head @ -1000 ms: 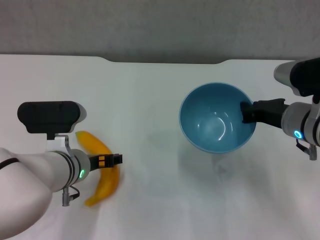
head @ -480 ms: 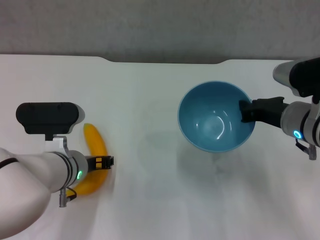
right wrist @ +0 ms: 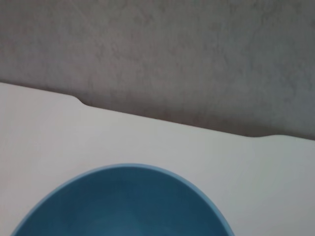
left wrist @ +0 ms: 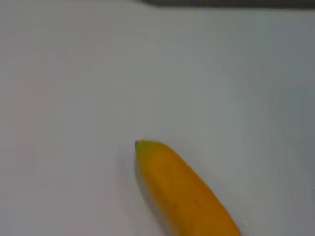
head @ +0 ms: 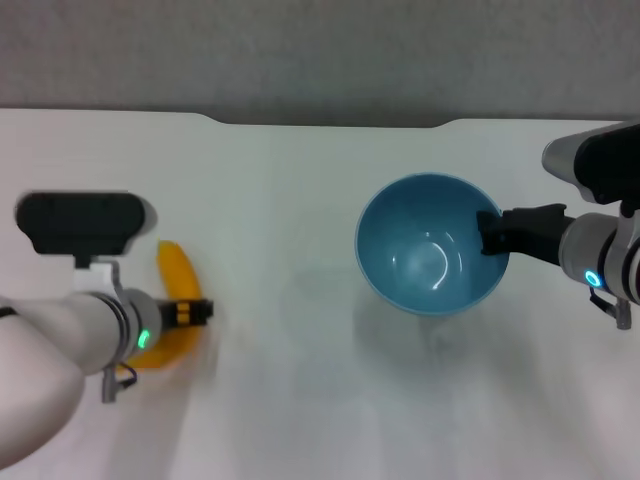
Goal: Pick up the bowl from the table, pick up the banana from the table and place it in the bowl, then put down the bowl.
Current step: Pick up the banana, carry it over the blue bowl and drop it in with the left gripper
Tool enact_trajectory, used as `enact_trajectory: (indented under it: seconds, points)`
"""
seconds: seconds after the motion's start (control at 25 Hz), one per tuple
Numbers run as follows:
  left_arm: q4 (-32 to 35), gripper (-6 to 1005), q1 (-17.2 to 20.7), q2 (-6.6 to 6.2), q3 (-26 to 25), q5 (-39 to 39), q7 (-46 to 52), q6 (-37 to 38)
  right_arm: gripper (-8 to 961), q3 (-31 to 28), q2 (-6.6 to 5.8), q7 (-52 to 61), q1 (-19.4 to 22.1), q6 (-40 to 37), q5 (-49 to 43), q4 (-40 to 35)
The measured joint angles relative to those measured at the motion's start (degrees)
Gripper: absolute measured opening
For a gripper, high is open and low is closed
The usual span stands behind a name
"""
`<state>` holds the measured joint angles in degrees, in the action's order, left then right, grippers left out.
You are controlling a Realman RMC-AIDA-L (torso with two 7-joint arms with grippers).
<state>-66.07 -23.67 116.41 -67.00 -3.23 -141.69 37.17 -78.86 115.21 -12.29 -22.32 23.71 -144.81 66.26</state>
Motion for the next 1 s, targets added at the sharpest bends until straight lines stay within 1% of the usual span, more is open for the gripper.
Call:
enact_trajectory:
  seconds: [0.04, 0.2, 0.36, 0.48, 0.68, 0.88, 1.0]
  points:
    - [0.0, 507, 0.0, 0.0, 0.0, 0.0, 0.0, 0.0, 36, 0.1, 0.0, 0.1, 0.0, 0.0, 0.1, -0.3]
    - [-12.1, 504, 6.2, 0.0, -2.5, 5.8, -1.5, 3.3, 36, 0.9, 0.01, 0.4, -0.4, 0.0, 1.2, -1.7]
    - [-22.2, 500, 10.7, 0.02, -3.7, 5.8, -4.5, 4.9, 36, 1.7, 0.0, 0.3, -1.4, 0.0, 3.0, -3.5]
    - [-24.8, 496, 11.6, 0.08, -3.8, 6.1, -5.7, 5.5, 36, 2.5, 0.0, 0.1, -2.0, -0.4, 3.7, -4.1]
    - [-24.6, 494, 11.2, 0.13, -3.2, 5.8, -5.8, 5.9, 36, 3.3, -0.02, 0.2, -2.1, -1.9, 4.3, -4.2]
    - [-29.3, 493, 11.5, 0.09, -0.3, 5.5, -6.3, 5.8, 35, 4.5, -0.07, 0.1, -3.8, -2.1, 7.2, -5.2]
    - [-33.0, 492, 12.0, -0.02, 1.3, 3.9, -8.9, 7.1, 35, 4.9, -0.07, 0.0, -5.3, -2.1, 7.9, -6.6]
